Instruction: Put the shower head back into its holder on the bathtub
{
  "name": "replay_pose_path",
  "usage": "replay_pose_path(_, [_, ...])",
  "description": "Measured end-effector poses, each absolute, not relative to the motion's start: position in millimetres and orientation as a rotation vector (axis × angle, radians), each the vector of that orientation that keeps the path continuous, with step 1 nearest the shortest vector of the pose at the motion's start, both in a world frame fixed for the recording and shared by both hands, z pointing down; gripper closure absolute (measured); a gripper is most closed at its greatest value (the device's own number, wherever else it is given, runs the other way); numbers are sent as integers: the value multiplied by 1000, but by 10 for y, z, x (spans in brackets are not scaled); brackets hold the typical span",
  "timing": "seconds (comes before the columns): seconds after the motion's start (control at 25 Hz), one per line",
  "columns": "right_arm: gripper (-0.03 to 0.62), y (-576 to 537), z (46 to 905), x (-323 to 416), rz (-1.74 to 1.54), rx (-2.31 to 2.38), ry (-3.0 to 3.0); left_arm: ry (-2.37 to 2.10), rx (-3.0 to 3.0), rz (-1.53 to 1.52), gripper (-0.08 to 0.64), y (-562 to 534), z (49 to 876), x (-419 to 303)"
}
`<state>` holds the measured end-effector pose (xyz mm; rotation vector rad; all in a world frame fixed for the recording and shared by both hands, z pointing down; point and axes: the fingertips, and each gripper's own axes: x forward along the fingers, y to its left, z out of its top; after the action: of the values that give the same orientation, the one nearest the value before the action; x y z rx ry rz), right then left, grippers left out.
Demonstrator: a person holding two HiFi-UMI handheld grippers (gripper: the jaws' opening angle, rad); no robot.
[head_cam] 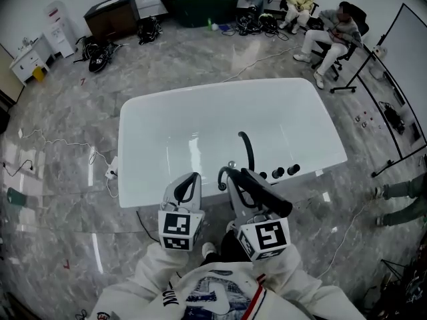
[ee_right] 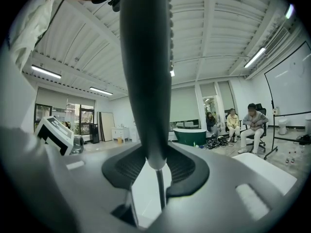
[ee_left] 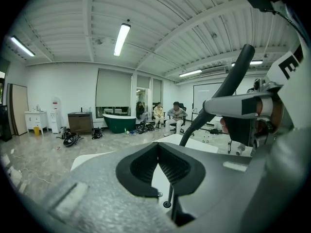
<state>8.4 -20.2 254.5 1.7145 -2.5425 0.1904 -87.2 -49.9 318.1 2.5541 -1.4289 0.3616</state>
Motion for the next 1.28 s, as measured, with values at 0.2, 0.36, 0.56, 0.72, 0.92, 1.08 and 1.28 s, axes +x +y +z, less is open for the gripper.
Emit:
replay_pose_path(0.2, [454,-306,2669,147,223,1682,-2545,-1453,2534,380,560,-594,3267,-832])
replay_pose_path(0.36, [454,-403,2745,172,237,1656,-2549,-1458,2511,387,560,-661,3349,-809])
replay_pose_path(0.56, [454,-486,2845,166,261,1617,-2558,-1478,2490,397,560,-727,3440,-807])
replay_pose_path(0.72, [454,-547,2884,209,273,1597,-2564,-1484,2482,399,560,-799,3448,-750])
replay_pose_path(0.92, [454,-633,2957,271,295,1560,-2578,-1505,2462,422,560,-898,3501,-705])
replay_pose_path(1.08, [454,-706,3030,345,306,1515,-2595,-1530,2428,431,560,-945,3548,-647])
replay_pose_path(1.28, [454,-820,3080,426,324,1460,-2615,-1568,2395,449,560,-1007,3597,-577])
